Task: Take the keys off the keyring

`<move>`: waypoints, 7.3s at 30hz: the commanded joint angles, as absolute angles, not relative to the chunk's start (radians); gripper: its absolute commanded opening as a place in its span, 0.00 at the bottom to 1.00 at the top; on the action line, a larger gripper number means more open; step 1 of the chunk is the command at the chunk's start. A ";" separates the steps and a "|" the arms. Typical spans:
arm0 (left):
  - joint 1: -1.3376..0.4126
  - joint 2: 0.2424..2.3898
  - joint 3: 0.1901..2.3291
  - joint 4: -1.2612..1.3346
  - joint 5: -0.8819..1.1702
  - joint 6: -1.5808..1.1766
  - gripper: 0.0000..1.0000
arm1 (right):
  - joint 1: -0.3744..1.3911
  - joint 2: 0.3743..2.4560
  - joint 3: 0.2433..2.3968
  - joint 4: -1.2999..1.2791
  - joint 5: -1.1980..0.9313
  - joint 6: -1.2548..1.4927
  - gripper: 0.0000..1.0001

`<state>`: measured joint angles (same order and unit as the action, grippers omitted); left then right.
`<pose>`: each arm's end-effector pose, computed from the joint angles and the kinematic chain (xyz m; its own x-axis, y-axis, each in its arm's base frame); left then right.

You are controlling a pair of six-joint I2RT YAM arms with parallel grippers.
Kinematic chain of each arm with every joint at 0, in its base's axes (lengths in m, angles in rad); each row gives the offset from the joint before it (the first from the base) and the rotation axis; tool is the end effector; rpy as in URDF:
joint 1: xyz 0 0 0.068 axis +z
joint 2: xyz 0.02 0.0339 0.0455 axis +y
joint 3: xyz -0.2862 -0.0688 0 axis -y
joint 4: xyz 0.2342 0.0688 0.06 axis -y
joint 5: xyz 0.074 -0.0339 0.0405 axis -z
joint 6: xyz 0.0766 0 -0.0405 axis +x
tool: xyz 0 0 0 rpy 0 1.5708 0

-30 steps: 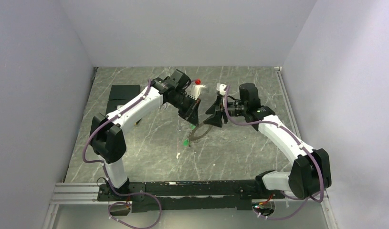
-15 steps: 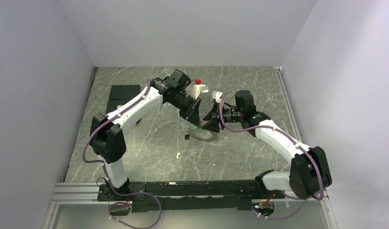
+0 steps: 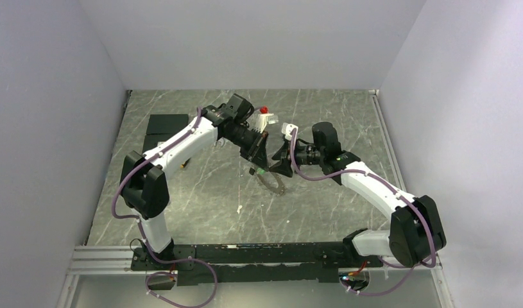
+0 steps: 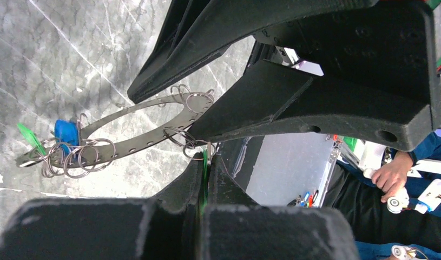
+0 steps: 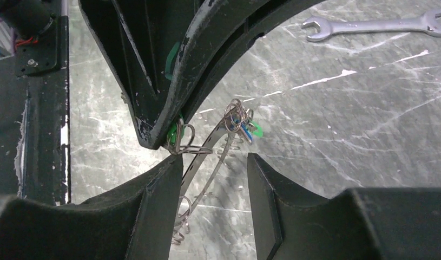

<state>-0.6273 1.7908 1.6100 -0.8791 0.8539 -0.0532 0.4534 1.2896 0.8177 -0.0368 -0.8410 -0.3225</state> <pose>0.2773 -0.2724 0.3013 -0.7416 0.4945 -0.4533 0.6456 0.3424 -0.6827 0.2318 0.1765 0.2745 -0.1372 -0.3019 -0.9434 -0.9708 0.2304 0.0675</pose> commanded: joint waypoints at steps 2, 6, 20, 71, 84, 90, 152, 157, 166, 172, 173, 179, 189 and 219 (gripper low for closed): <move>-0.610 1.756 1.606 -0.847 0.925 -0.098 0.00 | 0.442 1.281 0.845 -0.045 -0.814 -0.378 0.50; -0.606 1.755 1.603 -0.844 0.931 -0.101 0.00 | 0.434 1.279 0.853 -0.063 -0.806 -0.398 0.50; -0.603 1.771 1.608 -0.831 0.947 -0.122 0.00 | 0.433 1.267 0.912 -0.198 -0.968 -0.474 0.43; -0.569 1.806 1.516 -0.716 0.970 -0.204 0.00 | 0.408 1.309 0.905 -0.237 -0.629 -0.519 0.53; -0.520 1.815 1.485 -0.684 0.985 -0.230 0.00 | 0.408 1.387 0.936 -0.071 -0.609 -0.462 0.51; -0.497 1.813 1.469 -0.666 0.983 -0.245 0.00 | 0.408 1.410 0.961 -0.068 -0.660 -0.455 0.49; -0.421 1.740 1.382 -0.597 1.041 -0.290 0.00 | 0.548 1.437 0.777 0.319 -0.738 -0.440 0.00; -0.394 1.739 1.375 -0.607 1.028 -0.278 0.00 | 0.548 1.427 0.767 0.311 -0.742 -0.450 0.00; -0.382 1.759 1.359 -0.611 0.948 -0.272 0.00 | 0.531 1.411 0.748 0.356 -0.770 -0.406 0.00; -0.385 1.786 1.353 -0.594 0.956 -0.278 0.00 | 0.527 1.413 0.743 0.384 -0.799 -0.377 0.00; -0.385 1.788 1.353 -0.594 0.956 -0.277 0.00 | 0.528 1.414 0.742 0.384 -0.802 -0.377 0.00; -0.391 1.786 1.334 -0.597 0.931 -0.265 0.00 | 0.525 1.416 0.741 0.392 -0.833 -0.371 0.00; -0.391 1.795 1.373 -0.673 0.987 -0.125 0.31 | 0.517 1.425 0.747 0.364 -0.883 -0.390 0.00; -0.389 1.628 1.115 -0.246 1.240 0.409 0.43 | 0.478 1.473 0.807 0.274 -1.070 -0.384 0.00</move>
